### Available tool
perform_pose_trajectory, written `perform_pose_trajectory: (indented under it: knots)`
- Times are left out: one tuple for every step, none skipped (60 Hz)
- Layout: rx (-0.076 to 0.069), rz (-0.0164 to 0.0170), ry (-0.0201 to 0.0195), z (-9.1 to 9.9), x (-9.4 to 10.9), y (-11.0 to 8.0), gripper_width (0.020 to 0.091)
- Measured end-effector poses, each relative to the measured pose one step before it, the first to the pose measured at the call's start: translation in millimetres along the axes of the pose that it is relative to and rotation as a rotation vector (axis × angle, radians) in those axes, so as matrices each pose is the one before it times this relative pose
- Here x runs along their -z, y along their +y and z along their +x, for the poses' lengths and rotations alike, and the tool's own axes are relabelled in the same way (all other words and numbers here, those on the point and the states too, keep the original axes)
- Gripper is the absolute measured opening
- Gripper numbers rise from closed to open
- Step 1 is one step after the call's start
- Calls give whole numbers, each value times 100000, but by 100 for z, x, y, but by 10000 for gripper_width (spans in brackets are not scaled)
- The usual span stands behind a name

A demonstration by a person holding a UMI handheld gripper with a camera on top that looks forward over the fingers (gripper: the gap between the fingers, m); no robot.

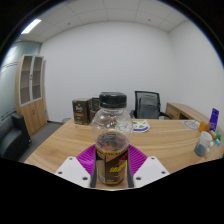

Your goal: Pour water

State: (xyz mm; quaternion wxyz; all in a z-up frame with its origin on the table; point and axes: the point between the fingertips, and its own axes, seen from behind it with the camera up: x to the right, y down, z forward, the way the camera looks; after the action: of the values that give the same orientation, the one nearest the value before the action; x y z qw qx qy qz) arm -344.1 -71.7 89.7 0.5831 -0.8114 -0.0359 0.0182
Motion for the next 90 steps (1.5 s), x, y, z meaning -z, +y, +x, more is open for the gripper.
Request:
perform_pose_trajectory:
  knots:
    - [-278,-382,-607,-69,-11,8,400]
    - [-579,-319,-483,21,-16,-23,399]
    - [-669,-167,-806,161,-11,136,399]
    - [-603,-295,-851,-54,14,53,400]
    - [-525,-273,-1065,-64,-6,10,400]
    - [-552,-326,-1107,-50,12,-2,399]
    - [-746,-376,-1016,-32,25,-3,399]
    - [-946,-267,-913,-14,80,-50,400]
    - [-1065,24,-882,40,119,-230,400]
    - [-1177,-5,-790,34,68,-803,399]
    - [-1287,538,-1148,163,260,-538,399]
    - [-1742,468,-1447,99,93,-460,400]
    - [-2326,413,-1503,108,244,-626,400]
    - [-3098,606,-1435,157,267,-705,400]
    - [-3746,778,-1375,189,264,-754,400]
    - [-4197,831,-1427,165,262,-820,399]
    - [-4365,640,-1608,161,265,-830,400]
    - [-4568,594,-1664,131,256,-879,398]
    - [-4951,732,-1532,171,221,-922,399]
    - [-5224,883,-1412,228,236,-1009,399]
    - [-4946,682,-619,-388,53,-1102,398]
    - [-5242,1432,-2401,411,68,-752,397]
    - [-5084,843,-1922,85,212,-1036,397]
    - [-4950,796,-1750,134,185,-997,397]
    - [-4929,825,-1544,221,178,-1020,397]
    - [-4966,903,-1407,147,239,-1071,396]
    - [-4929,884,-1476,114,202,-1037,395]
    - [-4834,781,-1599,67,163,-1012,394]
    - [-4833,737,-1612,50,182,-975,395]
    - [-4950,702,-1500,60,162,-956,396]
    - [-5066,792,-1436,105,161,-983,395]
    - [-5260,876,-506,-662,286,-887,396]
    - [-5193,895,-1632,100,152,-952,396]
    - [-5064,861,-1767,388,-40,-999,396]
    - [-5332,967,-1503,191,161,-970,396]
    - [-5393,981,-1320,180,133,-934,394]
    - [-5272,930,-1206,171,177,-975,394]
    - [-4980,940,-1112,147,196,-1007,395]
    - [-4692,1029,-977,144,201,-984,396]
    - [-4519,1171,-893,119,236,-1017,396]
    - [-4352,1274,-514,-145,540,-655,397]
    - [-4169,1022,-635,235,174,-967,396]
    - [-3717,1016,-296,375,-396,-991,397]
    - [-3889,1051,-634,172,172,-907,397]
    - [-3908,1114,-557,163,161,-929,396]
    - [-3986,1072,-483,223,126,-910,396]
    - [-3991,922,-400,273,131,-837,396]
    - [-3791,971,-301,282,135,-823,394]
    - [-3362,1022,-279,264,96,-776,394]
    - [-2722,1032,-195,272,115,-811,395]
    - [-2117,895,-1,290,46,-690,396]
    - [-1988,461,-129,176,639,-560,395]
    - [-1164,540,517,458,-496,-557,397]
    - [-2029,288,226,-94,1014,-690,396]
    - [-1288,693,355,321,-58,-512,395]
    - [-845,930,292,389,-648,-309,377]
    - [-943,393,-85,155,1,-389,363]
    - [-1050,635,165,200,9,-415,362]
    - [-835,417,433,239,53,-350,363]
    - [-668,372,522,244,50,-336,363]
    - [-620,643,462,201,22,-423,363]
    - [-702,661,233,129,87,-430,362]
    - [-953,385,177,63,430,-441,363]
    - [-736,372,13,264,-333,-391,362]
    - [-972,-58,-13,115,-54,-256,361]
    - [-918,-24,87,118,29,-267,364]
    - [-752,328,261,148,52,-306,362]
    - [-531,449,352,143,59,-301,362]
    - [-422,263,357,87,58,-245,362]
    - [-291,-41,210,15,56,-181,363]
    - [-195,-243,136,-15,73,-119,363]
    - [84,-181,344,0,59,-134,363]
    - [178,-153,501,12,41,-137,362]
    - [335,-250,634,8,5,-55,364]
    - [318,-245,747,-245,283,390,362]
    - [1484,-669,624,163,-375,-118,361]
    - [1808,-671,764,-6,-80,-9,362]
    - [2268,-425,1229,0,161,310,363]
    - [2714,-592,955,-13,18,43,362]
    - [3164,-560,937,-88,16,91,361]
    - [3646,-602,806,-182,42,113,361]
    - [3928,-599,702,-280,19,134,361]
    - [4201,-577,606,-326,23,75,363]
    - [3729,-592,456,-659,151,-98,363]
    - [4951,-284,844,-352,76,112,363]
    - [5034,62,1154,-372,-60,-188,363]
    - [5549,90,924,-377,147,-206,364]
    - [5870,353,956,-371,138,-372,364]
    - [6107,650,1010,-412,169,-505,363]
    - [6321,883,974,-427,163,-642,364]
